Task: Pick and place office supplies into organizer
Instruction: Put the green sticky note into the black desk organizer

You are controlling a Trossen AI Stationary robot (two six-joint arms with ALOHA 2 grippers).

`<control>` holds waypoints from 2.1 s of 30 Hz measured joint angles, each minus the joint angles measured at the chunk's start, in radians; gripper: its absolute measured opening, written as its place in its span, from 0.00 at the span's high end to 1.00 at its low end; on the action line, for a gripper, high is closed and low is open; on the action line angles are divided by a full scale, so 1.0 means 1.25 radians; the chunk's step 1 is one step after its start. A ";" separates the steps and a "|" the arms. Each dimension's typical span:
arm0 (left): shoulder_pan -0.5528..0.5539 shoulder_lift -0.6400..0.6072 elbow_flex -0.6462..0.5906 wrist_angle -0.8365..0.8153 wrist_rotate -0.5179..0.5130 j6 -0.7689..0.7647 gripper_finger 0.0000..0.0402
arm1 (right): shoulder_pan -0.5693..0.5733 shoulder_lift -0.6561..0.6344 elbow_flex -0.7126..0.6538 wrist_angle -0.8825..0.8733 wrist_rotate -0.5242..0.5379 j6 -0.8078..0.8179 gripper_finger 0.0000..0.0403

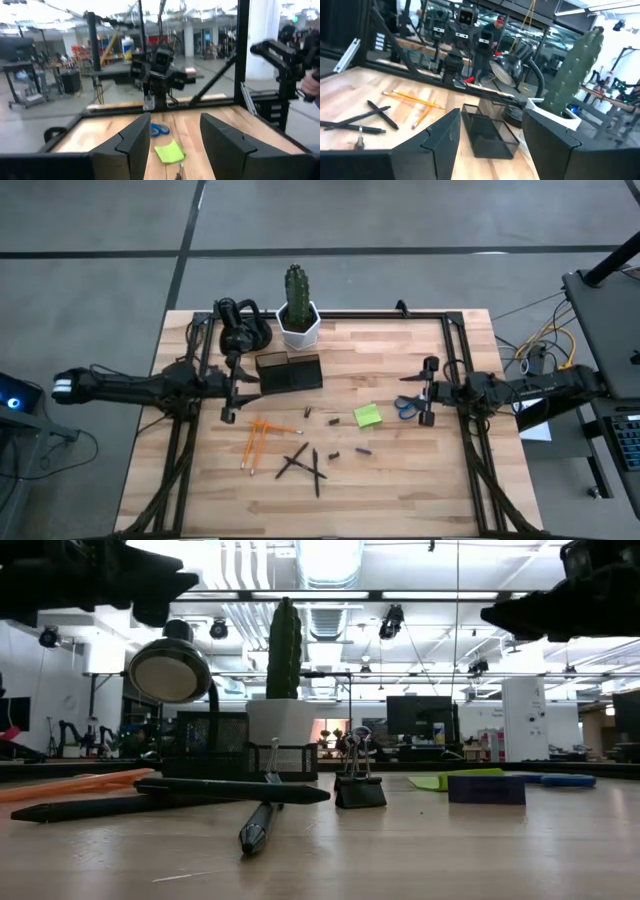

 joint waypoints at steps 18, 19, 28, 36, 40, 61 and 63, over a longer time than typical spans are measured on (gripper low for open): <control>-0.009 0.009 0.046 -0.015 -0.016 -0.024 0.61 | 0.037 0.402 0.331 -0.360 -0.003 -0.090 0.51; -0.009 0.009 0.043 -0.015 -0.016 -0.020 0.61 | 0.037 0.429 0.350 -0.386 -0.003 -0.079 0.51; -0.009 0.040 0.036 -0.015 -0.016 -0.011 0.61 | 0.059 0.659 0.506 -0.567 -0.003 0.032 0.51; -0.009 0.080 0.036 -0.015 -0.015 -0.011 0.61 | 0.100 0.826 0.604 -0.684 -0.003 0.094 0.51; -0.009 0.091 0.035 -0.016 -0.015 -0.011 0.61 | 0.100 0.878 0.619 -0.705 -0.002 0.131 0.51; -0.009 0.127 0.035 -0.014 -0.015 -0.004 0.61 | 0.099 0.990 0.652 -0.724 -0.001 0.154 0.51; -0.009 0.127 0.035 -0.014 -0.015 -0.004 0.61 | 0.099 0.990 0.652 -0.725 -0.001 0.153 0.51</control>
